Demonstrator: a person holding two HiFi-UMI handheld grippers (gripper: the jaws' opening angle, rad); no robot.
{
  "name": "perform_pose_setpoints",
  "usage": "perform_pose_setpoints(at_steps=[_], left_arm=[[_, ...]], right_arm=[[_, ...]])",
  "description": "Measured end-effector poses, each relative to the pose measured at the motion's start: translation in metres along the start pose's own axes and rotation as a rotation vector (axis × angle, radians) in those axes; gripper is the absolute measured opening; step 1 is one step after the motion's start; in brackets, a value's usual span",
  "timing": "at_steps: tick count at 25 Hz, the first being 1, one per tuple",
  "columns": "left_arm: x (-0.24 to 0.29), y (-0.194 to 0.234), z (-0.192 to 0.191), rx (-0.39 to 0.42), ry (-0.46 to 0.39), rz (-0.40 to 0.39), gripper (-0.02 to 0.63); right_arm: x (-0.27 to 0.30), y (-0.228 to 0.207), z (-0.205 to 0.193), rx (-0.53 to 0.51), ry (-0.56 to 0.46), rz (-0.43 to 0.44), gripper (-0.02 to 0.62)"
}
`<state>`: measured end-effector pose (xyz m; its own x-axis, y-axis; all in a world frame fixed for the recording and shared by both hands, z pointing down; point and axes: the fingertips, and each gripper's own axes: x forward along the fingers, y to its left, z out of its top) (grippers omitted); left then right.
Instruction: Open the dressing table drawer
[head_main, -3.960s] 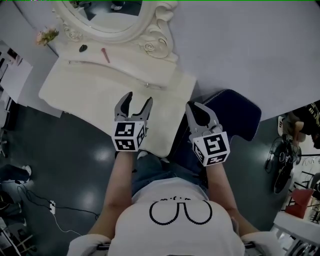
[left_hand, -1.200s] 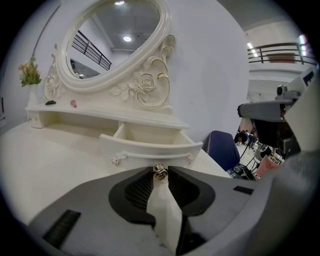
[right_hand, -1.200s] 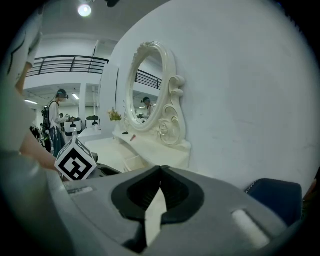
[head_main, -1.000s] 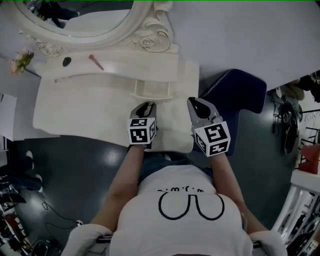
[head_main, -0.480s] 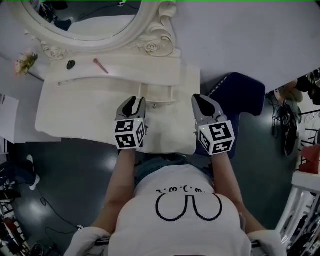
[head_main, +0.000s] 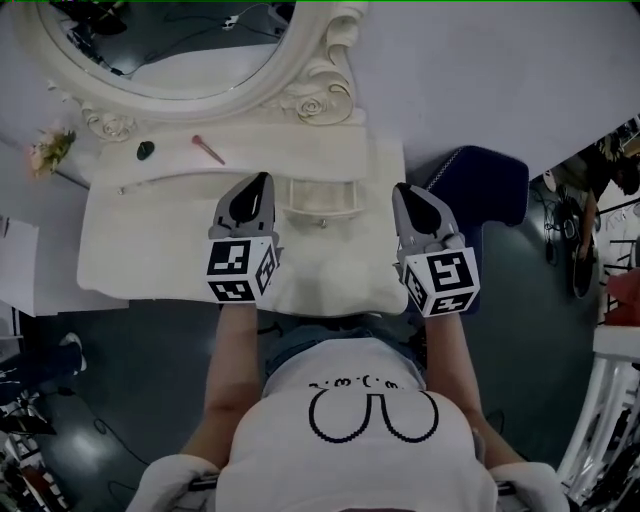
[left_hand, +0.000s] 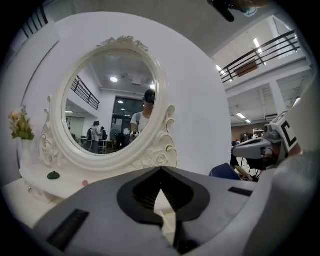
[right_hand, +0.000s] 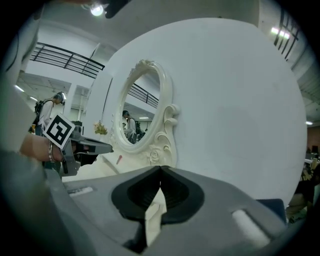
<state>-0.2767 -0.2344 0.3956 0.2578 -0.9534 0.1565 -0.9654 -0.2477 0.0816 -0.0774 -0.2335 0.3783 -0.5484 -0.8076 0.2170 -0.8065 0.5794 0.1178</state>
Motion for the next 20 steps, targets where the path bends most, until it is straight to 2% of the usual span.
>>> perform_pose_setpoints(at_steps=[6,13,20], left_arm=[[0.001,-0.001,0.029,0.073,-0.069,-0.031,-0.002],[-0.014,-0.024,0.072,0.089,-0.155,-0.063,-0.002],[-0.032,-0.033,0.108,0.137,-0.227,-0.044,-0.002]], right_arm=[[-0.006,0.009,0.024,-0.041,-0.040,-0.007,-0.003],[-0.029,0.004,0.068,-0.041,-0.120,-0.023,-0.003],[-0.048,0.001,0.093,-0.050,-0.176,-0.033,-0.003]])
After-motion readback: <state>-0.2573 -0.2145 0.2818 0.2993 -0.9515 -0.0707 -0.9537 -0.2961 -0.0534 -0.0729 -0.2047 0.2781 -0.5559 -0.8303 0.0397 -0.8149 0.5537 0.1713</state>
